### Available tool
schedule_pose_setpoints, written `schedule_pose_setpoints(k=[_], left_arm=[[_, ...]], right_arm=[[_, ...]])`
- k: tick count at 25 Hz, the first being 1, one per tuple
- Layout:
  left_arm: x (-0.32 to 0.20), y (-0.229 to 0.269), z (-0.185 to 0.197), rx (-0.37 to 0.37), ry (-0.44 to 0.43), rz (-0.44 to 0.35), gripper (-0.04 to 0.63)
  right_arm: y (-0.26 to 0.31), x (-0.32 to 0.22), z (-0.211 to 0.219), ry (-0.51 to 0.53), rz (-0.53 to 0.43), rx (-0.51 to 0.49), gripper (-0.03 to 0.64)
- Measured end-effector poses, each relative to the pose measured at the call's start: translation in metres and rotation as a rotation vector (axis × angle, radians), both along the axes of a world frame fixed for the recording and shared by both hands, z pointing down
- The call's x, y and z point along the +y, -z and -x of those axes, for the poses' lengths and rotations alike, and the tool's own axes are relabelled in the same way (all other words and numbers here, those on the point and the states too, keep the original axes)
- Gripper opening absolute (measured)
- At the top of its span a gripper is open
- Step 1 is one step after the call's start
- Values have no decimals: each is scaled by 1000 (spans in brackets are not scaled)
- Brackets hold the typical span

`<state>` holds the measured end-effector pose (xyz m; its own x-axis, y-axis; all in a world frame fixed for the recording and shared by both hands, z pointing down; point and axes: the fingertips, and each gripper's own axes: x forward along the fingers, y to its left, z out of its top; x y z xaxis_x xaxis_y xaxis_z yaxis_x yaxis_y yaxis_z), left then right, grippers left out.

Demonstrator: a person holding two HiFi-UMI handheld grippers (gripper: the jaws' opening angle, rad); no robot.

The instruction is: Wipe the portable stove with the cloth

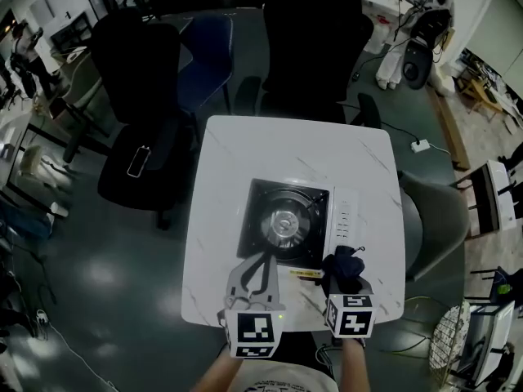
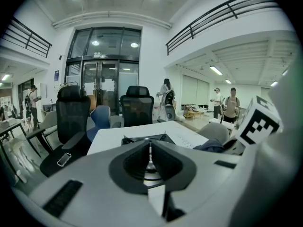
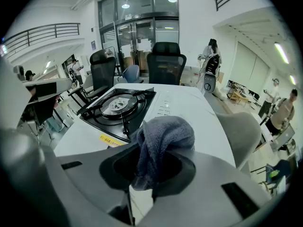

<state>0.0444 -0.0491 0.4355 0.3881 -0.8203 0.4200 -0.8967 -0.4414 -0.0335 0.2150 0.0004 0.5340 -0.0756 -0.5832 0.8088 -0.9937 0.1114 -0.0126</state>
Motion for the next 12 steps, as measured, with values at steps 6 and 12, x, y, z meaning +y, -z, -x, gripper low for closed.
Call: schedule_pose_setpoints(k=[6, 12], left_arm=[[4, 0, 6, 6, -3, -7, 23], [7, 0, 13, 9, 5, -7, 22]], right_arm=[[-5, 15, 9, 2, 41, 14, 75], [-9, 30, 22, 41, 88, 31, 75]])
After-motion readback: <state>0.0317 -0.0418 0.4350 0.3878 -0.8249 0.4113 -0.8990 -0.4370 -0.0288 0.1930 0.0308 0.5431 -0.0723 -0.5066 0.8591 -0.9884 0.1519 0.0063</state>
